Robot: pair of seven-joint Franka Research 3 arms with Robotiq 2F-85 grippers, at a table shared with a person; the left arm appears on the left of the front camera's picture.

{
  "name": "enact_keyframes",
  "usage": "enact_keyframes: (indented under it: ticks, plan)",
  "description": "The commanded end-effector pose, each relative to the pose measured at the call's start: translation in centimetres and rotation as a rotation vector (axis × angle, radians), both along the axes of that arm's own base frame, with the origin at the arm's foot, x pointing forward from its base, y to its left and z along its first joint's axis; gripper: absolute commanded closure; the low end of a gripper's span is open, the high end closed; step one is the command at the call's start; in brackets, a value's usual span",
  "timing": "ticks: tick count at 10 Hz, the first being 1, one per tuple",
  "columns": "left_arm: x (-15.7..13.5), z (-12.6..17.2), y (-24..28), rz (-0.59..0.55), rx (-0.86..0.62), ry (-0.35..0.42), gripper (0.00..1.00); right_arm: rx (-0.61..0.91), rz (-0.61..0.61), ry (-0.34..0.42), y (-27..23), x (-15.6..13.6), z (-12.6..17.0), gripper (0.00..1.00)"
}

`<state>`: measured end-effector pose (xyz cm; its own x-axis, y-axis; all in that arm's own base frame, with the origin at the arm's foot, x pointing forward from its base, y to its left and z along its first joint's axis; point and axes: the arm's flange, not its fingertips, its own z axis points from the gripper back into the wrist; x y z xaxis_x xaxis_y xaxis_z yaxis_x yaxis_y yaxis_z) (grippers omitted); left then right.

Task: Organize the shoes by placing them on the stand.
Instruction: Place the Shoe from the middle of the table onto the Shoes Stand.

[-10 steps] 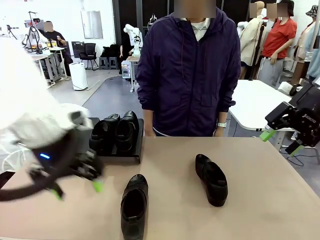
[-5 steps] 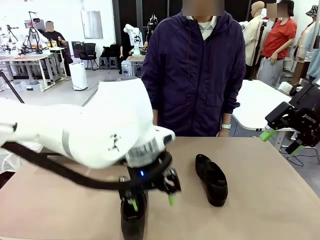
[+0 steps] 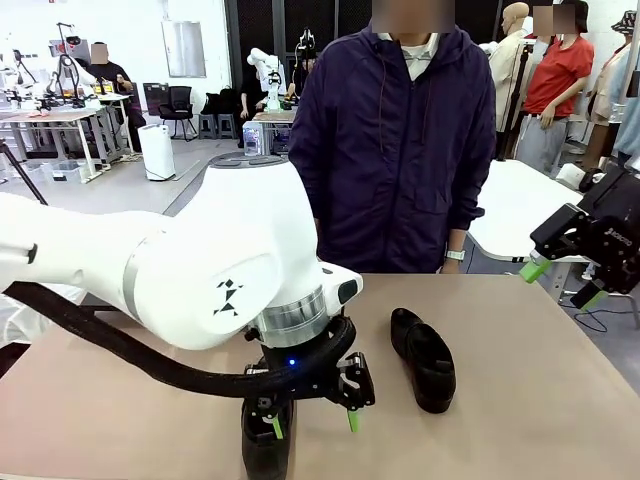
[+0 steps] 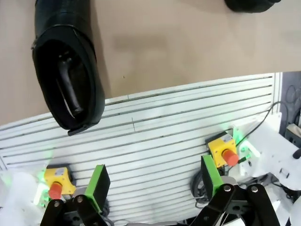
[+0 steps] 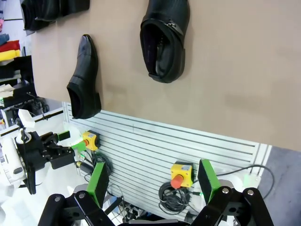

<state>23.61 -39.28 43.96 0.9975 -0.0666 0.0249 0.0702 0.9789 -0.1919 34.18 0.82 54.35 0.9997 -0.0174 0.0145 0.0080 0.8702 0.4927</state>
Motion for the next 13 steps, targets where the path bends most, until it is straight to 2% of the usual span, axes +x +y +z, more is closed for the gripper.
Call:
enact_keyframes:
  ticks: [1, 2, 5, 7, 11, 13]
  plan:
    - [2.6, -0.8, 0.0, -0.055, -0.005, -0.055, 0.00, 0.006, 0.008, 0.000, 0.1, 0.3, 0.3, 0.00]
    - [4.0, -1.5, -0.6, -0.067, 0.038, -0.088, 0.00, 0.006, 0.008, 0.000, 0.1, 0.3, 0.3, 0.00]
    - [6.1, -3.1, -0.8, -0.059, 0.107, -0.087, 0.00, 0.006, 0.008, 0.000, 0.1, 0.3, 0.3, 0.00]
    - [7.4, -4.5, -0.9, -0.063, 0.091, -0.101, 0.00, 0.006, 0.008, 0.000, 0.1, 0.3, 0.3, 0.00]
    - [8.8, -8.0, -0.4, 0.004, 0.151, -0.059, 0.00, 0.006, 0.008, 0.000, 0.1, 0.3, 0.3, 0.00]
    - [8.8, -8.5, -0.2, 0.003, 0.146, -0.037, 0.00, 0.006, 0.008, 0.000, 0.1, 0.3, 0.3, 0.00]
